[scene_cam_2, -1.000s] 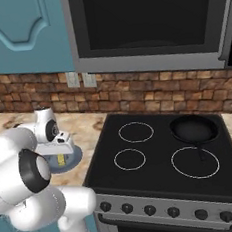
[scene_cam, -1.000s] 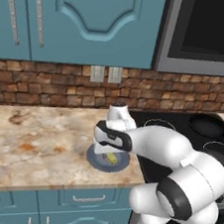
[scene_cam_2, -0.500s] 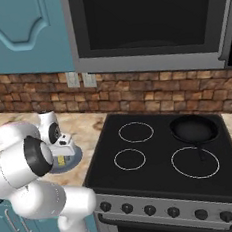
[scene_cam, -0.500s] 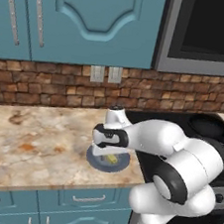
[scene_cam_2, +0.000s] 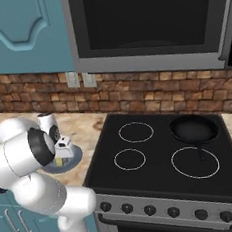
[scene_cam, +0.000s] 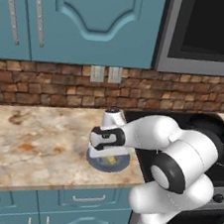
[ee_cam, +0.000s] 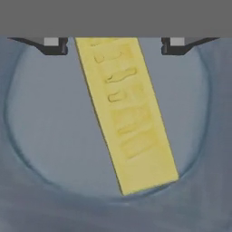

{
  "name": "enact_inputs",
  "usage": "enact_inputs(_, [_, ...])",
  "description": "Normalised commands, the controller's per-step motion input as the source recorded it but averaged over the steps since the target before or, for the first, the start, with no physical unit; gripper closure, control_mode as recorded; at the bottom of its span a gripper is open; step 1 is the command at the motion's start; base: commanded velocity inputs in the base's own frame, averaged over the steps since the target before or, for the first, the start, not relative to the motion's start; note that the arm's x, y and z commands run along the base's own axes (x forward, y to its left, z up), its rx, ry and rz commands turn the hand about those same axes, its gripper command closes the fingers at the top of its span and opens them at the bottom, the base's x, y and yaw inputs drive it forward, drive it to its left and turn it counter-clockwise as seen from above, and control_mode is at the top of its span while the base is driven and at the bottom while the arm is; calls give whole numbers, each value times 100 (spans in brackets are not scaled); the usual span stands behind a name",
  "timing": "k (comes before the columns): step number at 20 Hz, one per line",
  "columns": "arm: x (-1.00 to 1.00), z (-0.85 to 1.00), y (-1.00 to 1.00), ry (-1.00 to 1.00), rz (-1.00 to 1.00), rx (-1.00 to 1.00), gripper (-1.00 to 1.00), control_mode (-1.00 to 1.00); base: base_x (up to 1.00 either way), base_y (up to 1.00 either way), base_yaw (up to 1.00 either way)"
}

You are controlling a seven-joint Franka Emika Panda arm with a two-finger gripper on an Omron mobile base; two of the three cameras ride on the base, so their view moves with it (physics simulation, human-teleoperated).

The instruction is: Pick up the butter stick and place it in the pan. Then turn on the burner for the pan.

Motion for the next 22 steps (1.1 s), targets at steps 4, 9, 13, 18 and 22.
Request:
enact_inputs(4, [-7, -1, 1, -4, 0, 0, 100, -100, 0, 0, 0])
enact_inputs(9, [-21, 0, -16, -16, -2, 0, 100, -100, 0, 0, 0])
enact_inputs(13, [-37, 13, -38, -23, -5, -2, 100, -100, 0, 0, 0])
enact_inputs(18, [-38, 47, -54, -27, -10, -6, 100, -100, 0, 0, 0])
enact_inputs(22, [-10, 71, -56, -20, -12, -6, 100, -100, 0, 0, 0])
